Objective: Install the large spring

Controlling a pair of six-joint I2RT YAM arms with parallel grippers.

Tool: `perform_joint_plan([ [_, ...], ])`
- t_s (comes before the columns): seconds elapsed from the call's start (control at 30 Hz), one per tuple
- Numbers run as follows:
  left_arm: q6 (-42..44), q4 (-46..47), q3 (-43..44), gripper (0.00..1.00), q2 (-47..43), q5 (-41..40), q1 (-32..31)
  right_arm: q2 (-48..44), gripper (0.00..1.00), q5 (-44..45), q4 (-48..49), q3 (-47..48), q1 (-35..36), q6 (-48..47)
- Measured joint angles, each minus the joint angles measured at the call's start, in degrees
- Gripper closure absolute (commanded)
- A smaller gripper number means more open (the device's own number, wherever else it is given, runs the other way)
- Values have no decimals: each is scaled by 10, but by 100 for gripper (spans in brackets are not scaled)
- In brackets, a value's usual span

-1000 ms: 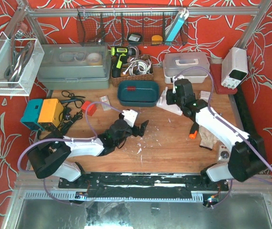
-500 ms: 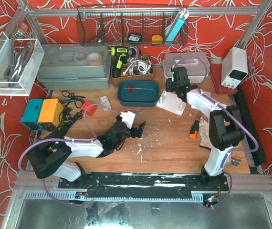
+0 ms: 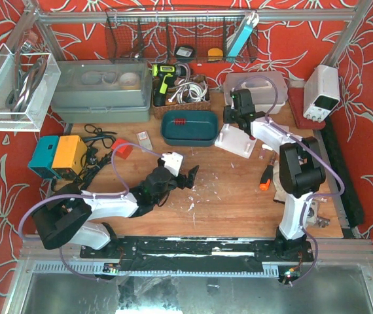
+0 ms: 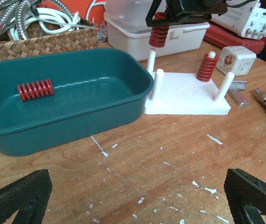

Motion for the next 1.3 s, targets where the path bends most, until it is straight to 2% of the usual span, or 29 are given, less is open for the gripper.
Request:
perform_joint_plan([
  [0.4, 0, 3, -7, 0, -8, 0, 0, 39, 100, -1, -4, 23, 0, 0],
  [0.5, 0, 3, -7, 0, -9, 0, 0, 54, 97, 2, -7, 28, 0, 0],
  [0.77, 0, 11, -16, 0, -13, 0, 0, 77, 55, 2, -28, 43, 0, 0],
  [0.9, -1, 13, -16, 0, -13, 0, 0, 76, 39, 3, -37, 62, 0, -2],
  [1.13, -1, 14, -16, 0, -13, -6, 0, 38, 28, 3, -90, 63, 0, 10],
  [1.3, -1, 10, -16, 0, -13, -22, 0, -64, 21, -12, -141, 21, 0, 17],
])
